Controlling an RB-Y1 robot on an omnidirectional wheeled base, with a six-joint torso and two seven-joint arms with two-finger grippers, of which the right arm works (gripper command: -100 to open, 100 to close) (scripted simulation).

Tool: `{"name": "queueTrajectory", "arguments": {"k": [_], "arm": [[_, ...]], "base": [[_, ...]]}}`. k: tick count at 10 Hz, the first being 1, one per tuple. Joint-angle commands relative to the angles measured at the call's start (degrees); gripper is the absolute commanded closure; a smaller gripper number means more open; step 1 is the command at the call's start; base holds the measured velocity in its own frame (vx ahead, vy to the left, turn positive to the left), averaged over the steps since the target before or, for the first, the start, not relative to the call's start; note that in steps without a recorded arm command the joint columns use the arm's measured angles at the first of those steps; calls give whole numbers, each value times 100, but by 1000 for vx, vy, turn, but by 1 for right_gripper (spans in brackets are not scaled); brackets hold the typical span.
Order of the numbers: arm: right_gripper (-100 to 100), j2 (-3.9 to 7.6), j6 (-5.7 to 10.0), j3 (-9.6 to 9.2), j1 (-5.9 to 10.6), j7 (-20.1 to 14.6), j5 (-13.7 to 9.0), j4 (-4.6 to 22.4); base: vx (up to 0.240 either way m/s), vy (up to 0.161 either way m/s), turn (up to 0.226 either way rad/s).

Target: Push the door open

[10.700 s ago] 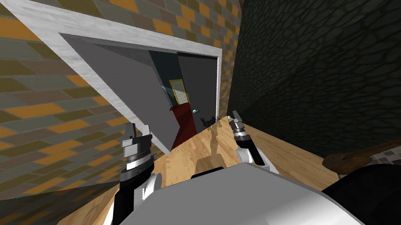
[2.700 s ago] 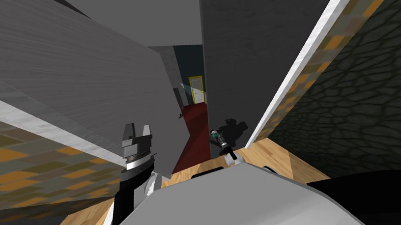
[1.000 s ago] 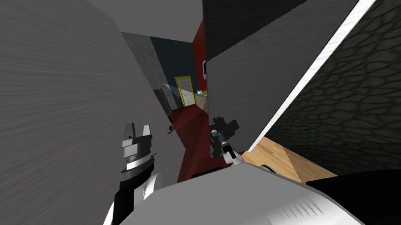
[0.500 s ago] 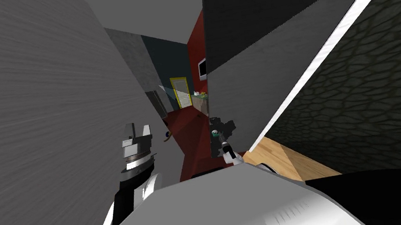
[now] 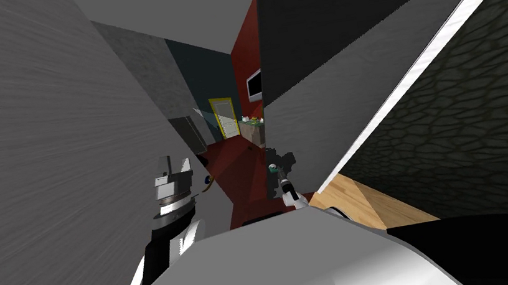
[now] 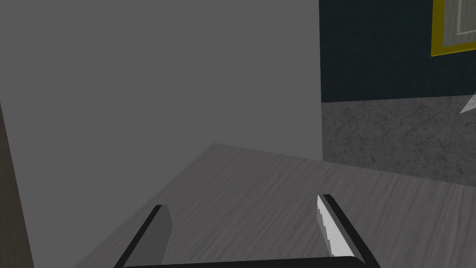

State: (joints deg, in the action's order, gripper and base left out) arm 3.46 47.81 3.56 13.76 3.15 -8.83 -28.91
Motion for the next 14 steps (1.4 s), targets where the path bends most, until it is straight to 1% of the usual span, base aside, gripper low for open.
{"name": "queueTrajectory", "arguments": {"k": [1, 2, 3, 5, 7, 8, 9, 12, 13, 14], "arm": [[100, 0, 0, 0, 0, 0, 0, 0], [100, 40, 30, 189, 12, 168, -50, -12], [100, 36, 36, 227, 14, 204, -58, -13], [100, -5, 61, 394, 24, 363, -98, -19], [100, -5, 61, 394, 24, 363, -98, -19], [100, -72, 82, 529, 33, 492, -130, -24], [100, -134, 95, 620, 38, 578, -151, -28], [100, -134, 95, 620, 38, 578, -151, -28], [100, -250, 115, 748, 46, 700, -181, -32], [100, -337, 126, 824, 51, 773, -200, -35]], "base": [[70, 30, -41], [123, -25, -35], [205, -20, -19], [196, 5, -11], [84, 1, -6], [104, -3, -31], [174, -39, -44], [55, 7, -7], [83, 21, -44], [174, 16, -60]]}}
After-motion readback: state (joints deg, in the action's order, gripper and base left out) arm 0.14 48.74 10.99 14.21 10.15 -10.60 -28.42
